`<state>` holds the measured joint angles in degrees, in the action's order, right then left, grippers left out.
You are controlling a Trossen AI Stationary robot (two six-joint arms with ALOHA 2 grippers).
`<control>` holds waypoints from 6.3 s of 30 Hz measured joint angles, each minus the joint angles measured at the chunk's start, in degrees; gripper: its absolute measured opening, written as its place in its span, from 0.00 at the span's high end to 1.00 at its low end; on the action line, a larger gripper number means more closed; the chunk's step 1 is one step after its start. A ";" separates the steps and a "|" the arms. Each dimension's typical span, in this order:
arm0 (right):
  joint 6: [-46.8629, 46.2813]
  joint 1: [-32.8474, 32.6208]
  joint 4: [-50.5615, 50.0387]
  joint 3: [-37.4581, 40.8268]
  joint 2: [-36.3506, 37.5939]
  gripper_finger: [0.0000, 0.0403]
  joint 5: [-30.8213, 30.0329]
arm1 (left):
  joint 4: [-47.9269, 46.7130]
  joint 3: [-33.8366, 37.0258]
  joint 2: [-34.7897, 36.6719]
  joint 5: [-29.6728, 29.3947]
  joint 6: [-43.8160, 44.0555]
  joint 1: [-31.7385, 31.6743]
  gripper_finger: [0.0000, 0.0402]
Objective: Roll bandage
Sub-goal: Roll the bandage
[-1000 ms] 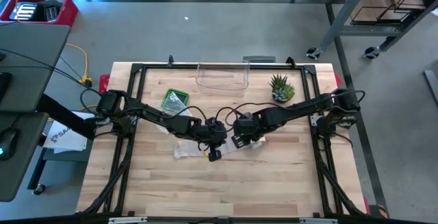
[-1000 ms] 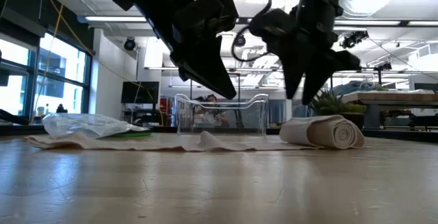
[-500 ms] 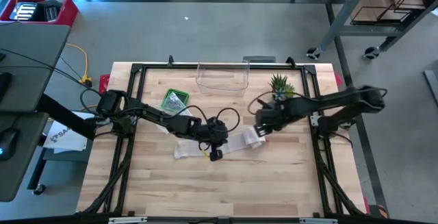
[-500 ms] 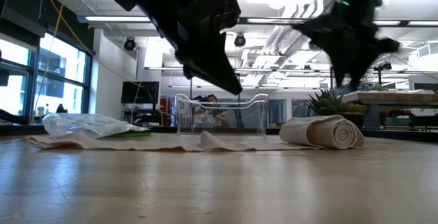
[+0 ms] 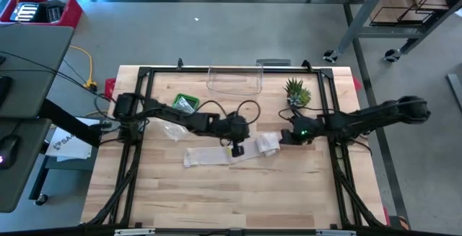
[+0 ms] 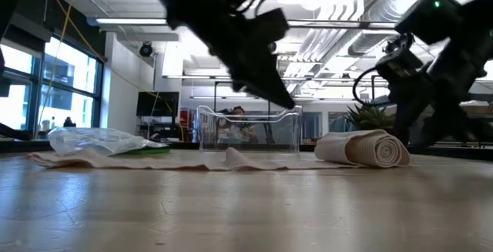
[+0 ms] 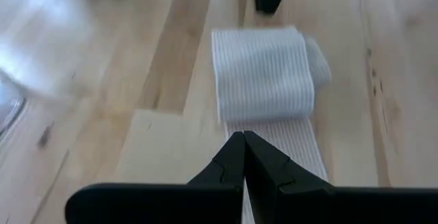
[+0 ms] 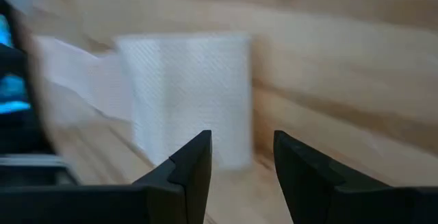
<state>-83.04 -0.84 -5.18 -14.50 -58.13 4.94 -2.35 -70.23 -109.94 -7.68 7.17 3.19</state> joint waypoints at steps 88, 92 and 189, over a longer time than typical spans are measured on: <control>11.19 -0.46 0.16 -29.40 -28.24 1.00 1.81 | -16.18 14.09 19.85 -9.43 13.73 2.98 1.00; 12.25 -0.46 -0.76 -34.16 -31.57 1.00 3.29 | -16.13 14.09 19.85 -9.42 13.72 3.04 1.00; 25.03 3.43 -14.96 -49.22 -43.49 1.00 4.73 | -27.86 25.27 19.21 -10.58 40.13 16.32 1.00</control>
<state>-58.01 2.60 -20.14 -63.72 -101.62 9.67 -30.21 -44.95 -90.72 -18.26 47.30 19.51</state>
